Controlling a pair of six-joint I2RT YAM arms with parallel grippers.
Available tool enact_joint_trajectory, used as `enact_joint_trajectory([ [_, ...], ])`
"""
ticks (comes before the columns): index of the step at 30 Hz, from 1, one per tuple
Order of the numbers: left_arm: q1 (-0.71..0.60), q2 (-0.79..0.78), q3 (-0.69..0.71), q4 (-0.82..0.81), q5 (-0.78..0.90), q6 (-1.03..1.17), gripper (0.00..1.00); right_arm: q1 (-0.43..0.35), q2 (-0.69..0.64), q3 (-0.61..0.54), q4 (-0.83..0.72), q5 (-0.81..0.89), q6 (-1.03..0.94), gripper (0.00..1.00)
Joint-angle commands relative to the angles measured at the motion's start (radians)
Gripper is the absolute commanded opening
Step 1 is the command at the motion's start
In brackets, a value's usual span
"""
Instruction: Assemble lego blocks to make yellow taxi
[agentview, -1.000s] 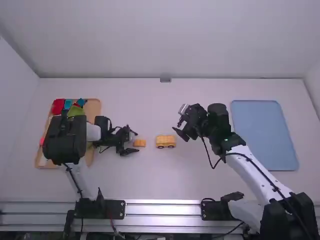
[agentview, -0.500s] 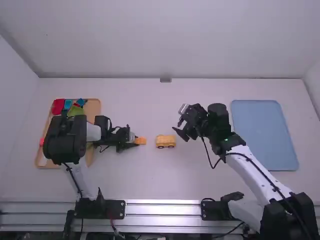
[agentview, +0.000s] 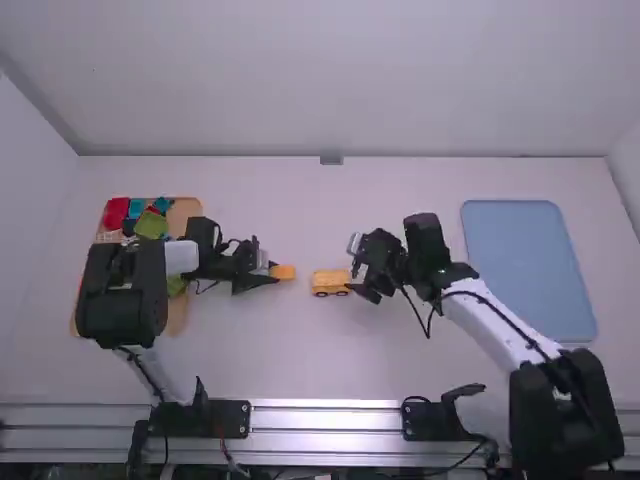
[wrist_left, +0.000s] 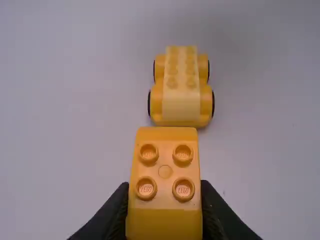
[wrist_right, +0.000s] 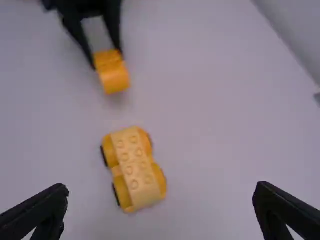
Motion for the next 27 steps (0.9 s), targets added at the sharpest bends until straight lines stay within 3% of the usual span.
enact_joint_trajectory([
  [1,-0.027,-0.050,0.016,-0.028,0.034,0.005,0.21,-0.019,0.104,-0.001,0.029,-0.142,-0.095,0.99],
  [10,-0.102,-0.125,0.016,0.024,0.033,-0.123,0.20,-0.120,0.457,-0.001,0.234,-0.533,-0.336,0.99],
  [15,-0.151,-0.125,0.016,0.080,-0.026,-0.223,0.19,-0.109,0.591,-0.001,0.396,-0.559,-0.311,0.99],
  [21,-0.208,-0.125,0.016,0.092,-0.081,-0.267,0.17,-0.104,0.720,-0.001,0.669,-0.555,-0.127,0.99],
  [27,-0.235,-0.125,0.016,0.100,-0.095,-0.312,0.14,-0.084,0.782,0.001,0.777,-0.475,-0.030,0.99],
])
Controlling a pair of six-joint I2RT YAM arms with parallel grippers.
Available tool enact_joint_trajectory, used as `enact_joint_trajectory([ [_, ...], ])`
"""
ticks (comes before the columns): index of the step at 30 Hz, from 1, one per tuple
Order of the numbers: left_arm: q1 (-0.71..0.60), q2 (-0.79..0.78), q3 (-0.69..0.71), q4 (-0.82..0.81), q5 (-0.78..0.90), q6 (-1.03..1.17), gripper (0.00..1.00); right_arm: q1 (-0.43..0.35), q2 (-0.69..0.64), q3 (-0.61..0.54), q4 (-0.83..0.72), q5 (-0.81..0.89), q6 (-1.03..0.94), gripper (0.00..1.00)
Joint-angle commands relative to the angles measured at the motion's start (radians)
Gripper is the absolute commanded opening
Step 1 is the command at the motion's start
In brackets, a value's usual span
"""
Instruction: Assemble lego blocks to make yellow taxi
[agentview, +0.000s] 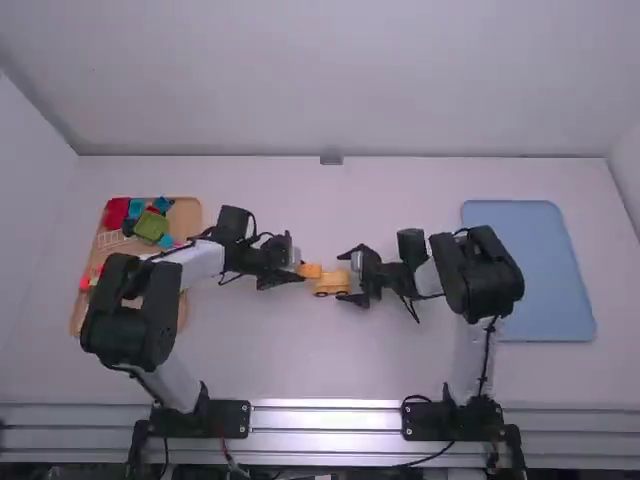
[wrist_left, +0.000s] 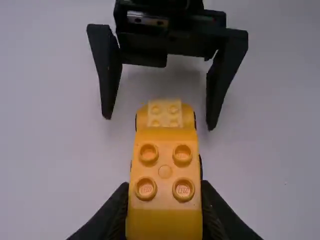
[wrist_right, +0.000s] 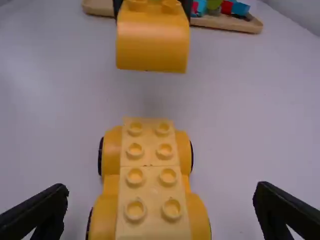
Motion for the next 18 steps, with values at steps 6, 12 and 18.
enact_joint_trajectory([
  [6,-0.029,-0.024,0.005,0.005,0.002,-0.034,0.13,0.040,0.046,0.017,-0.020,0.055,0.075,0.92],
  [12,-0.026,-0.023,-0.003,0.011,0.013,-0.035,0.13,0.037,0.046,0.020,-0.023,0.053,0.054,0.72],
  [18,-0.042,-0.006,-0.082,0.220,0.018,-0.190,0.11,0.038,0.046,0.020,-0.023,0.055,0.054,0.52],
])
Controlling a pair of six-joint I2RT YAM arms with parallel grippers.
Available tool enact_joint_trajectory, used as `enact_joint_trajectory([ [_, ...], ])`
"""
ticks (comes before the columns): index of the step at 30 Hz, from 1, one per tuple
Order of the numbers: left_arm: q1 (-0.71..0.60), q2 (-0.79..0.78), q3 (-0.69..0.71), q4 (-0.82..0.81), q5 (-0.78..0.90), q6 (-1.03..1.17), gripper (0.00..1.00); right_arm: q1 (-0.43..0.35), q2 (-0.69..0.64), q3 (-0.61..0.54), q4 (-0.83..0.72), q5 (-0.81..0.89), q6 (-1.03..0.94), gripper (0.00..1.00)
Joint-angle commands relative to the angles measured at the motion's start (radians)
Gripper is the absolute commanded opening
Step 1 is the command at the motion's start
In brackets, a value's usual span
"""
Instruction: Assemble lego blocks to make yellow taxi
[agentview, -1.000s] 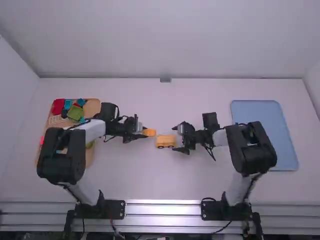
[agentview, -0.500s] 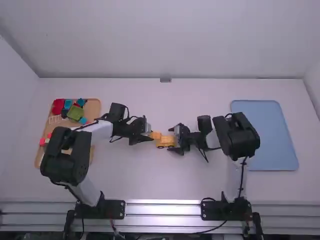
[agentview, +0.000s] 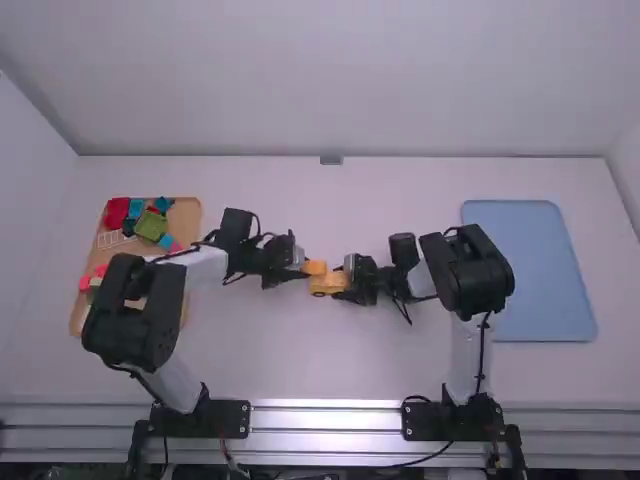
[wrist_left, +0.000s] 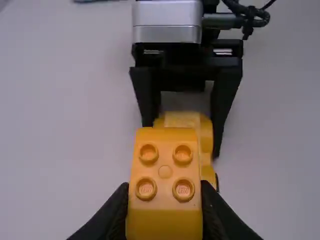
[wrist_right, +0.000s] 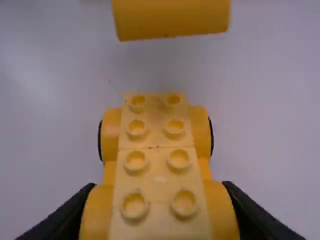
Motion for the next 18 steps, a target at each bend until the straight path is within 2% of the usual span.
enact_joint_trajectory([
  [1,-0.024,0.002,-0.045,0.076,0.026,-0.133,0.12,-0.001,0.013,0.012,-0.004,-0.006,-0.005,0.50],
  [3,-0.040,0.016,-0.078,0.179,0.035,-0.188,0.14,-0.001,0.013,0.012,-0.004,-0.006,-0.004,0.50],
  [6,-0.053,0.029,-0.094,0.236,0.055,-0.187,0.15,-0.001,0.013,0.012,-0.005,-0.008,-0.001,0.50],
  [12,-0.071,0.067,-0.086,0.290,0.018,-0.257,0.09,-0.001,0.013,0.012,-0.008,-0.008,-0.001,0.50],
  [18,-0.072,0.145,-0.053,0.304,0.064,-0.251,0.09,-0.001,0.013,0.012,-0.010,-0.008,-0.001,0.50],
])
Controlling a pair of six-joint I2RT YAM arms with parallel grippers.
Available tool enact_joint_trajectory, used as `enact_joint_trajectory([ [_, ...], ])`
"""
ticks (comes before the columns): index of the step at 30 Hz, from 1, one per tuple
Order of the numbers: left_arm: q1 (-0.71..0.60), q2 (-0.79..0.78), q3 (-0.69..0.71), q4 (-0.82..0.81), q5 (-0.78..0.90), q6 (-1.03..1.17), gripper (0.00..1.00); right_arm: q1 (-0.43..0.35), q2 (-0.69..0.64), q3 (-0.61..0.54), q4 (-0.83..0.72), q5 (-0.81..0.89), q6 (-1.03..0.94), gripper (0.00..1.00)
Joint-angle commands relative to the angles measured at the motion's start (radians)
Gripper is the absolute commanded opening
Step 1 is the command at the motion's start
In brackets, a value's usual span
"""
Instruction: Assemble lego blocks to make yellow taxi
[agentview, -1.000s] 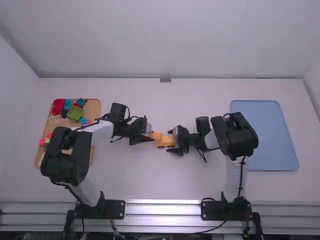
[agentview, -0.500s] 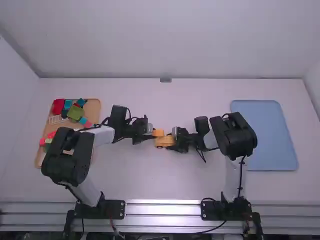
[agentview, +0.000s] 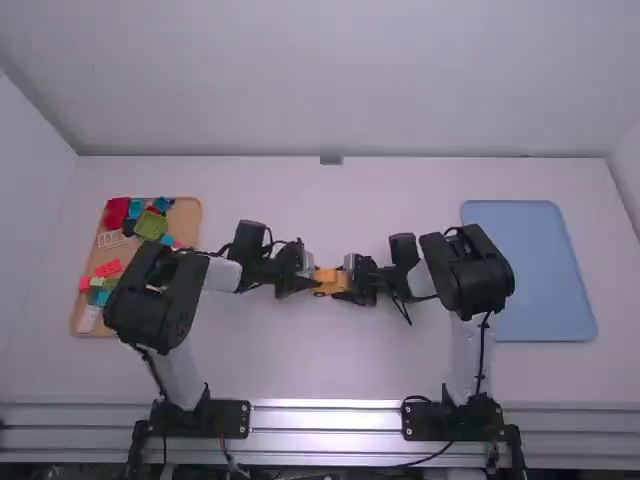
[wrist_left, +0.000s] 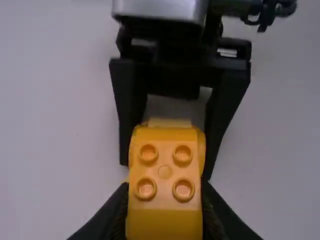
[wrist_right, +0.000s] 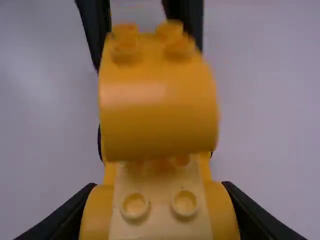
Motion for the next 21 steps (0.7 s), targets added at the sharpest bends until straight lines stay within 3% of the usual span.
enact_joint_trajectory([
  [1,-0.005,0.037,0.035,0.005,0.053,-0.010,0.09,-0.001,0.013,0.012,-0.006,-0.008,-0.002,0.50],
  [11,-0.007,0.061,0.062,0.002,0.048,-0.006,0.02,0.000,0.012,0.011,-0.007,-0.008,-0.001,0.50],
  [21,-0.022,0.063,0.049,-0.039,0.044,0.089,0.02,0.000,0.012,0.011,-0.033,-0.010,-0.024,0.53],
])
